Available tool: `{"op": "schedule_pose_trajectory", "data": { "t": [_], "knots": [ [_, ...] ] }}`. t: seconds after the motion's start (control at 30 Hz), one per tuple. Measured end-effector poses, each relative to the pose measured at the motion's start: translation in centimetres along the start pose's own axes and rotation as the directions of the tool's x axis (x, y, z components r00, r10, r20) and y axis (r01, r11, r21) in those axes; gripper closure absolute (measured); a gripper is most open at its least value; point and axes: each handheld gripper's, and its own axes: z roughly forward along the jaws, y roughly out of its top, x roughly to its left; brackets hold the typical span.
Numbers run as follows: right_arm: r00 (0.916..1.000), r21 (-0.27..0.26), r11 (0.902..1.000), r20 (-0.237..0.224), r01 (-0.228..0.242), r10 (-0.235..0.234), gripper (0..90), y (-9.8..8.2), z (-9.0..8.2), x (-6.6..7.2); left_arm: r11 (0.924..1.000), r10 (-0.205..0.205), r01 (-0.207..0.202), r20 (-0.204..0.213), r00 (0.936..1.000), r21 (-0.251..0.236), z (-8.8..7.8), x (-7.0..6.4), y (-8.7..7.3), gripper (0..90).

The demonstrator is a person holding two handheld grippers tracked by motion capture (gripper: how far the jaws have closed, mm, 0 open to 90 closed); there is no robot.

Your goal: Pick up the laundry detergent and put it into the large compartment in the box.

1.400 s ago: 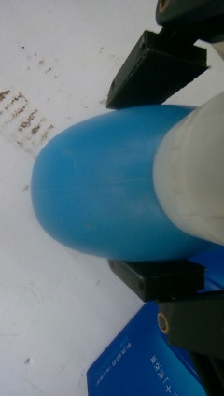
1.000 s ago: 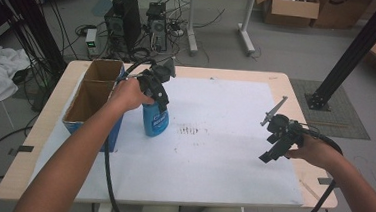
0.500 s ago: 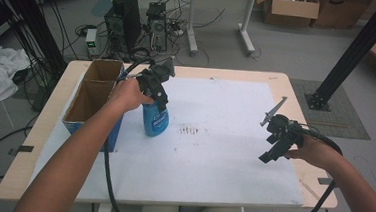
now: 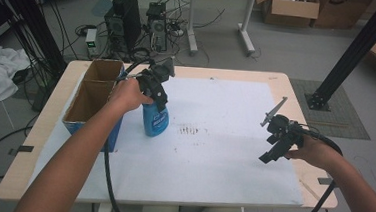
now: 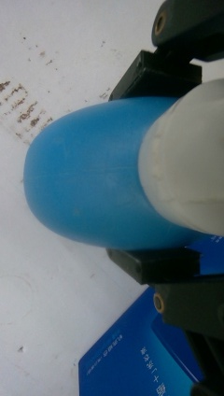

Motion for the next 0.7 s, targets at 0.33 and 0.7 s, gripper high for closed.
{"op": "schedule_pose_trajectory", "data": {
  "t": [0.33,0.7],
  "knots": [
    [1.0000,0.003,1.0000,-0.002,-0.002,0.002,17.5,0.00,0.10,0.03,1.0000,-0.007,0.007,-0.004,1.0000,-0.001,0.00,0.02,-0.06,37.1],
    [1.0000,0.002,1.0000,-0.003,0.002,-0.002,17.5,-0.04,0.17,0.01,1.0000,-0.005,0.005,-0.006,1.0000,-0.006,-0.04,0.02,-0.11,37.4]
  ]
}}
